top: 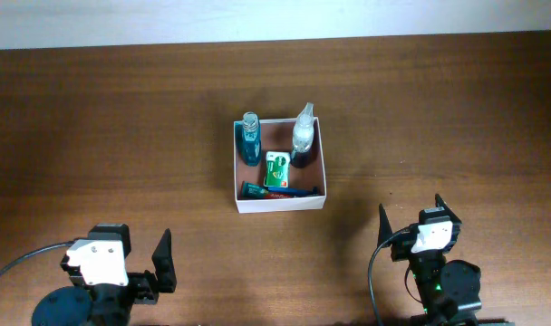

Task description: Pack container

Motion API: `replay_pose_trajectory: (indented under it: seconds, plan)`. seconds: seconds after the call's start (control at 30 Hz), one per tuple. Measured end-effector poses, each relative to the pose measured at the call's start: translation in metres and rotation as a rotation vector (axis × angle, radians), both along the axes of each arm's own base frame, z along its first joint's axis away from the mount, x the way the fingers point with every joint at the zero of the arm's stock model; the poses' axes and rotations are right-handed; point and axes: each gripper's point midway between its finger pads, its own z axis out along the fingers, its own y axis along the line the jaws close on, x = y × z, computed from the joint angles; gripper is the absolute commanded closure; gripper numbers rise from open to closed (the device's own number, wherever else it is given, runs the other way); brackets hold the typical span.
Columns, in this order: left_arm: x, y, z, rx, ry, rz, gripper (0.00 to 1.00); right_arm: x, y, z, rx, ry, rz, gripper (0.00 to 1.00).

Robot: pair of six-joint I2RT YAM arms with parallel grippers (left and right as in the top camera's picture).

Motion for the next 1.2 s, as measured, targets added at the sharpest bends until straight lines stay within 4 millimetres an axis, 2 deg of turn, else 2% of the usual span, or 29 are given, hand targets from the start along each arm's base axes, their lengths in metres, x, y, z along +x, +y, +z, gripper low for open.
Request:
replay_pose_trajectory:
  seconds: [0.77, 0.97, 1.03, 1.13, 1.2]
  plan:
    - [-0.001, 0.000, -0.001, 0.001, 0.006, 0.000, 0.01, 0.000, 0.000, 0.000, 0.000, 0.000, 0.003, 0.02]
    - [-0.009, 0.000, -0.027, 0.003, 0.073, 0.001, 0.01, 0.000, 0.000, 0.000, 0.000, -0.001, 0.003, 0.02]
    - [-0.011, 0.001, -0.043, 0.003, 0.072, 0.002, 0.01, 0.000, 0.001, 0.000, 0.000, -0.001, 0.003, 0.02]
    - [-0.003, 0.000, -0.065, 0.002, 0.014, 0.001, 0.01, 0.000, 0.000, 0.000, 0.000, 0.000, 0.003, 0.01]
    - [0.005, 0.000, -0.072, 0.000, -0.049, 0.001, 0.01, 0.000, 0.001, 0.000, 0.000, 0.000, 0.003, 0.02]
